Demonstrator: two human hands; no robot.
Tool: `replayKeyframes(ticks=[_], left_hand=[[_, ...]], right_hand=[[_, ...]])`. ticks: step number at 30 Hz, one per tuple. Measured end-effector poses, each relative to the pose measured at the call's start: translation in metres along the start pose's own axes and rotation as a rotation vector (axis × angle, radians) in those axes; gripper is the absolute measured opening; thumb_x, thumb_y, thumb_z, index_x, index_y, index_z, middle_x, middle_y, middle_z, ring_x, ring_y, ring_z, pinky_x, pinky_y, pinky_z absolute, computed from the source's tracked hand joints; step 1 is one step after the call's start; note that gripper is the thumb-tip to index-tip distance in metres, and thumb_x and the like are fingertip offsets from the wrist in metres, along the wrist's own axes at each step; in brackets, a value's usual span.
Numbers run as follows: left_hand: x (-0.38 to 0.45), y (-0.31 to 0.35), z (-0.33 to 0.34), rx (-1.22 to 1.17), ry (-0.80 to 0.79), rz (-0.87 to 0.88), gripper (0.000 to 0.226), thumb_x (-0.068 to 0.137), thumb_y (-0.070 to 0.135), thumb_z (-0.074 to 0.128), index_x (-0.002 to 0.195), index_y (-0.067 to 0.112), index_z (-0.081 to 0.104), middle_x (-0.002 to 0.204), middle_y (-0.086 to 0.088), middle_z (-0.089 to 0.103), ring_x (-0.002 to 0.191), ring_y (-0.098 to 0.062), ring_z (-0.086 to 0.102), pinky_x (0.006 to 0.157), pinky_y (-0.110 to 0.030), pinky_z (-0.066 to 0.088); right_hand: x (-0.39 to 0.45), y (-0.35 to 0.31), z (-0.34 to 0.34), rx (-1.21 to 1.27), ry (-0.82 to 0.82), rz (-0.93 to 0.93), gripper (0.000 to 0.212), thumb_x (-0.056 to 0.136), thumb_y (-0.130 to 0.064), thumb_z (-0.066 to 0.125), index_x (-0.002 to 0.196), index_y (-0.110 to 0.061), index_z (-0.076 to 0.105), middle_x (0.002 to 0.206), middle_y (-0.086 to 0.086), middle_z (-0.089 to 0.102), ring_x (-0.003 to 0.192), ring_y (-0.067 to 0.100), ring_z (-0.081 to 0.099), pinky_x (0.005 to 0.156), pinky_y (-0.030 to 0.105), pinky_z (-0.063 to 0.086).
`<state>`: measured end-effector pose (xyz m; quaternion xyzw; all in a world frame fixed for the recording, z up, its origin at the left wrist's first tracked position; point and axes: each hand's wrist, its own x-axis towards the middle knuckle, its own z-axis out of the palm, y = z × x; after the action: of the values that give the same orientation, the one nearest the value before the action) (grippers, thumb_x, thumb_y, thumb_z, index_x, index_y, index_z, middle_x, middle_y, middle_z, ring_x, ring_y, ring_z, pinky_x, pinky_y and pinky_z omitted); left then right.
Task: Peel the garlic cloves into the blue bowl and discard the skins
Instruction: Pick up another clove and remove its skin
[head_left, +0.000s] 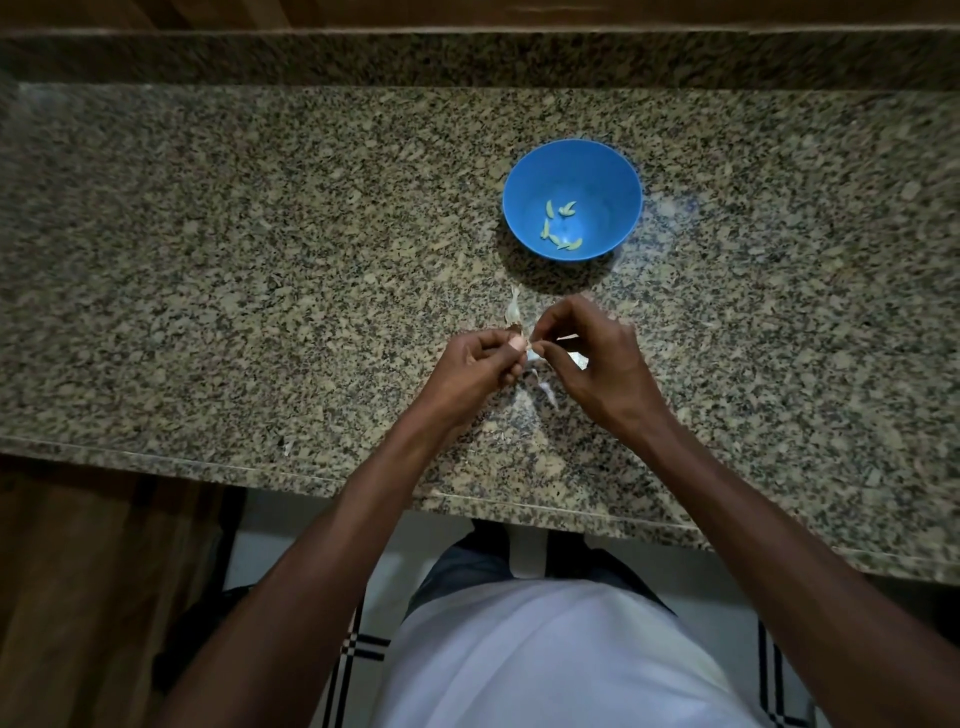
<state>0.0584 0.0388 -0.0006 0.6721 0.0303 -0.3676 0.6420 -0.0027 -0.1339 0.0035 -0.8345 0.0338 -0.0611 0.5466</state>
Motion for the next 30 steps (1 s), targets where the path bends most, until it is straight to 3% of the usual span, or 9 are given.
replayKeyframes(ticks=[5, 10, 12, 17, 19, 23, 25, 28, 30], left_hand=[[-0.001, 0.003, 0.004, 0.061, 0.0, -0.046, 0.018, 0.104, 0.016, 0.057, 0.11, 0.005, 0.07, 0.086, -0.001, 0.065, 0.076, -0.007, 0.057, 0.073, -0.019, 0.05], [-0.002, 0.004, 0.007, -0.173, 0.143, -0.046, 0.013, 0.099, 0.006, 0.065, 0.11, -0.002, 0.064, 0.099, -0.012, 0.077, 0.091, -0.018, 0.071, 0.089, -0.029, 0.059], [-0.003, 0.004, 0.006, -0.218, 0.201, -0.036, 0.016, 0.096, 0.003, 0.068, 0.11, -0.004, 0.063, 0.102, -0.015, 0.078, 0.091, -0.018, 0.074, 0.083, -0.026, 0.062], [-0.002, -0.003, -0.007, -0.237, 0.281, -0.004, 0.017, 0.088, -0.002, 0.076, 0.102, -0.005, 0.066, 0.102, -0.018, 0.077, 0.099, -0.029, 0.076, 0.084, -0.033, 0.063], [-0.001, -0.006, -0.012, -0.231, 0.323, -0.016, 0.015, 0.085, -0.003, 0.078, 0.096, -0.005, 0.068, 0.101, -0.016, 0.078, 0.098, -0.03, 0.076, 0.084, -0.034, 0.064], [-0.001, -0.01, -0.016, -0.124, 0.386, -0.02, 0.019, 0.082, -0.005, 0.08, 0.099, -0.006, 0.072, 0.101, -0.016, 0.078, 0.092, -0.027, 0.078, 0.079, -0.03, 0.063], [0.0, -0.013, -0.02, -0.008, 0.408, 0.018, 0.02, 0.082, -0.005, 0.082, 0.099, -0.002, 0.073, 0.095, -0.016, 0.078, 0.087, -0.025, 0.078, 0.074, -0.028, 0.063], [0.002, -0.02, -0.022, 0.248, 0.413, 0.11, 0.018, 0.08, 0.004, 0.085, 0.096, 0.008, 0.078, 0.09, -0.004, 0.079, 0.081, -0.014, 0.077, 0.071, -0.024, 0.062], [0.001, -0.023, -0.021, 0.33, 0.385, 0.143, 0.015, 0.081, 0.007, 0.085, 0.095, 0.01, 0.079, 0.088, 0.002, 0.078, 0.078, -0.007, 0.075, 0.068, -0.018, 0.06]], right_hand=[[-0.002, 0.005, 0.002, 0.211, -0.003, 0.185, 0.023, 0.094, -0.004, 0.074, 0.109, -0.014, 0.061, 0.099, 0.003, 0.073, 0.096, 0.019, 0.073, 0.082, 0.04, 0.063], [-0.004, 0.009, -0.003, 0.413, 0.041, 0.345, 0.025, 0.093, 0.0, 0.074, 0.114, -0.007, 0.063, 0.102, 0.01, 0.074, 0.097, 0.027, 0.075, 0.086, 0.04, 0.064], [-0.006, 0.015, -0.007, 0.425, 0.074, 0.424, 0.023, 0.092, 0.002, 0.074, 0.111, -0.007, 0.065, 0.101, 0.007, 0.074, 0.095, 0.024, 0.075, 0.086, 0.04, 0.064], [-0.001, 0.048, -0.032, 0.135, 0.171, 0.554, 0.021, 0.088, 0.003, 0.075, 0.099, -0.014, 0.074, 0.098, 0.003, 0.077, 0.095, 0.019, 0.075, 0.082, 0.036, 0.065], [0.007, 0.054, -0.044, -0.004, 0.199, 0.538, 0.022, 0.089, 0.002, 0.071, 0.098, -0.018, 0.076, 0.097, -0.001, 0.077, 0.092, 0.016, 0.075, 0.074, 0.034, 0.064], [0.017, 0.056, -0.056, -0.215, 0.118, 0.442, 0.021, 0.09, 0.001, 0.068, 0.103, -0.012, 0.078, 0.098, 0.003, 0.078, 0.088, 0.016, 0.075, 0.082, 0.038, 0.064], [0.017, 0.053, -0.055, -0.288, 0.102, 0.378, 0.022, 0.091, 0.0, 0.067, 0.109, -0.007, 0.077, 0.101, 0.008, 0.078, 0.085, 0.016, 0.073, 0.076, 0.028, 0.062], [0.012, 0.043, -0.046, -0.325, 0.153, 0.291, 0.021, 0.095, -0.003, 0.067, 0.114, -0.002, 0.076, 0.1, 0.007, 0.077, 0.07, -0.007, 0.068, 0.059, 0.003, 0.049], [0.009, 0.038, -0.038, -0.267, 0.185, 0.291, 0.016, 0.097, -0.009, 0.069, 0.11, -0.004, 0.077, 0.093, 0.002, 0.075, 0.068, -0.015, 0.065, 0.056, 0.003, 0.048]])
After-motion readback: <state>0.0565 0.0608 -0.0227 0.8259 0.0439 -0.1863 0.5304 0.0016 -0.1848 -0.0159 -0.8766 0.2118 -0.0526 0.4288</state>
